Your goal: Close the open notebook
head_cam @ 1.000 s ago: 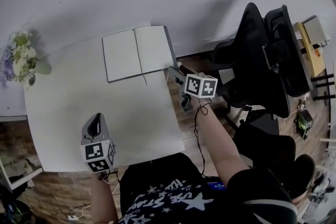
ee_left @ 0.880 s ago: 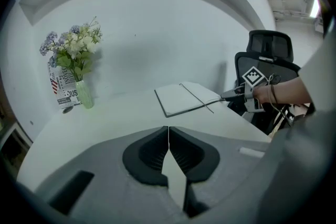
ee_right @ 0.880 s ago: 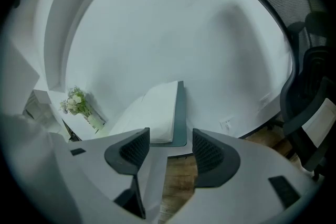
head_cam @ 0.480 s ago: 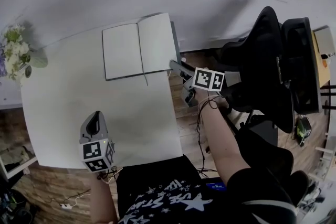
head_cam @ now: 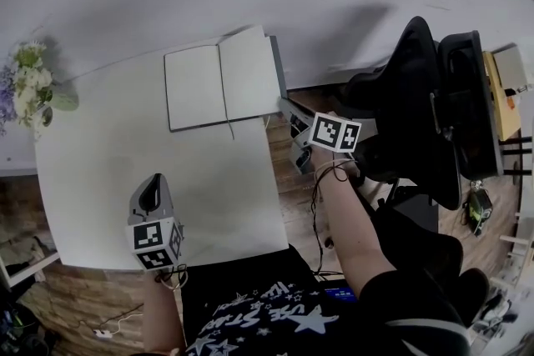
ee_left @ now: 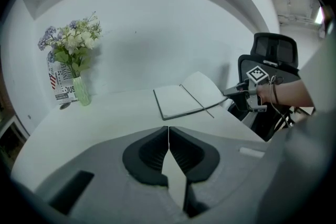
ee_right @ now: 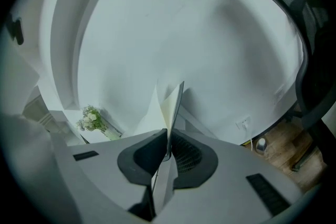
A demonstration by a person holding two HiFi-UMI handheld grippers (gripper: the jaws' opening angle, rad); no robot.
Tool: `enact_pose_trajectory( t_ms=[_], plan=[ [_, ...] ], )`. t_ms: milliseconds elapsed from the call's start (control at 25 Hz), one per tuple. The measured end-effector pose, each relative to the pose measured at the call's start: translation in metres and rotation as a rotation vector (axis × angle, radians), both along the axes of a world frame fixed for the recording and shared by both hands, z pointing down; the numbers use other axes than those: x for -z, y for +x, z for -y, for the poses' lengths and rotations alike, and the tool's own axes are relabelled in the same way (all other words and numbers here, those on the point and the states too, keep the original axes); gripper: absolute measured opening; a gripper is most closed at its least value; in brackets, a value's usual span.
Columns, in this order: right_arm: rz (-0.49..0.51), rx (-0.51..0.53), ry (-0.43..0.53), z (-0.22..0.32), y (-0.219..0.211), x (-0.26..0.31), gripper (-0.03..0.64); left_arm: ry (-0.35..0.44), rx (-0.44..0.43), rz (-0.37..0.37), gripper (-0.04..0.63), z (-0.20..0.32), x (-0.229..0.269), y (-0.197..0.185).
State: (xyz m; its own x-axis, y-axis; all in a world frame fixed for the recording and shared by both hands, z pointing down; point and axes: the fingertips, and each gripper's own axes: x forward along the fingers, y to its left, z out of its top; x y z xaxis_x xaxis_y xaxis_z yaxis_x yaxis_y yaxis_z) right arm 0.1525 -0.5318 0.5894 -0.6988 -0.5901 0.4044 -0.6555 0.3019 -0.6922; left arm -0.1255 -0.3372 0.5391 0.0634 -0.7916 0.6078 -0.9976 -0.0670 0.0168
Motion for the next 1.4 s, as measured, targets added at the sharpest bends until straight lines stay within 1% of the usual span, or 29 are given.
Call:
enact_pose_trajectory(
  t_ms=[360, 560, 720, 920, 1200, 1400],
  plan=[
    [-0.061, -0.042, 0.084, -0.007, -0.013, 0.040, 0.023, 0.045, -0.040, -0.030, 0.023, -0.001, 0.017, -0.013],
    [-0.103, -0.044, 0.157, -0.014, -0.033, 0.071, 0.023, 0.061, -0.079, -0.032, 0.023, -0.003, 0.027, -0.024],
    [-0.151, -0.019, 0.228, -0.022, -0.058, 0.094, 0.023, 0.079, -0.103, -0.037, 0.023, 0.000, 0.032, -0.034],
    [-0.200, 0.017, 0.294, -0.030, -0.089, 0.113, 0.021, 0.100, -0.111, -0.047, 0.023, 0.000, 0.036, -0.047],
    [-0.238, 0.067, 0.344, -0.038, -0.137, 0.124, 0.023, 0.116, -0.098, -0.059, 0.023, -0.006, 0.037, -0.078],
    [-0.305, 0.137, 0.379, -0.047, -0.174, 0.122, 0.023, 0.109, -0.088, -0.066, 0.023, -0.013, 0.033, -0.098]
  ],
)
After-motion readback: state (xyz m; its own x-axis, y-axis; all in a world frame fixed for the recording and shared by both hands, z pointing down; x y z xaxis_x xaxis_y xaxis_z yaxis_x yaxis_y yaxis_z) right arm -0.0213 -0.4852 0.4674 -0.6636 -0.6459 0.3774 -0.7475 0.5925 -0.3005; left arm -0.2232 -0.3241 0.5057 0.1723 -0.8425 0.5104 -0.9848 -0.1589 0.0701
